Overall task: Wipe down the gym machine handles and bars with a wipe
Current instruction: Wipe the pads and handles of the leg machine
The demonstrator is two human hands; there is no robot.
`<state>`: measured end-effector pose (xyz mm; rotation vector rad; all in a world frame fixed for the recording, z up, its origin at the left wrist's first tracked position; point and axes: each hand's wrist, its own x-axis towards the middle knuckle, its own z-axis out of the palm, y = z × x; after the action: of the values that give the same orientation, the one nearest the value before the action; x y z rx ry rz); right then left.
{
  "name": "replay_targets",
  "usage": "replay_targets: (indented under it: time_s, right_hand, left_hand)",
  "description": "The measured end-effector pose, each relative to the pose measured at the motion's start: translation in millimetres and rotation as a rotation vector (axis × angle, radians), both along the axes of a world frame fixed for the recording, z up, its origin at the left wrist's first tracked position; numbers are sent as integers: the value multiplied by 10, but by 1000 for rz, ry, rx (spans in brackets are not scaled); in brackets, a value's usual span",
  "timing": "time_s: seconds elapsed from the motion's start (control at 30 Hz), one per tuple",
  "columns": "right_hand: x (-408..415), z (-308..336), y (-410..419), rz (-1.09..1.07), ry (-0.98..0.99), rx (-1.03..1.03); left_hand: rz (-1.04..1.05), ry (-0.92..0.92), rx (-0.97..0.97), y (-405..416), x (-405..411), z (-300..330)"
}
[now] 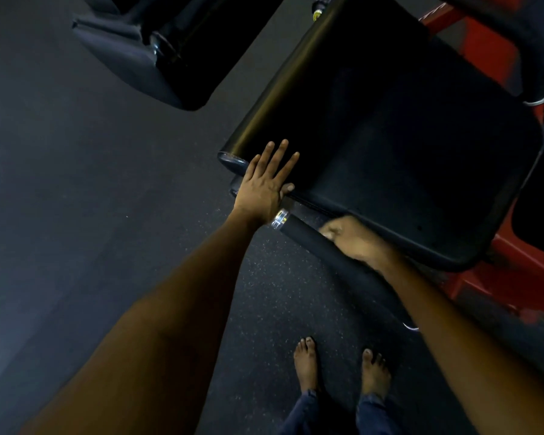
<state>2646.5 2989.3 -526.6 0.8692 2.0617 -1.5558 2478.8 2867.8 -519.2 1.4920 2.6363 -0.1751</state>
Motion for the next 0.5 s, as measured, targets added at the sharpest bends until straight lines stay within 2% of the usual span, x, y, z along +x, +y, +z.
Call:
replay_targets:
  time_s: [0.1, 0.17, 0.23, 0.33, 0.4, 0.5]
  right_hand:
    - [57, 152, -356, -322, 364, 118]
    - [433, 211, -410, -323, 512, 258]
    - [871, 184, -303, -245, 498, 406]
    - [1369, 112, -145, -245, 355, 505]
    - [1349, 126, -207, -298, 309, 508]
    - [771, 224, -433, -257, 446, 515]
  left_hand:
    - [3, 2, -14, 11, 7, 21]
    - [9, 6, -29, 16, 16, 29]
    - [14, 4, -23, 12, 14, 30]
    - [24, -8, -13, 14, 19, 22]
    - [32, -5, -13, 18, 17, 26]
    - [24, -41, -4, 25, 17, 58]
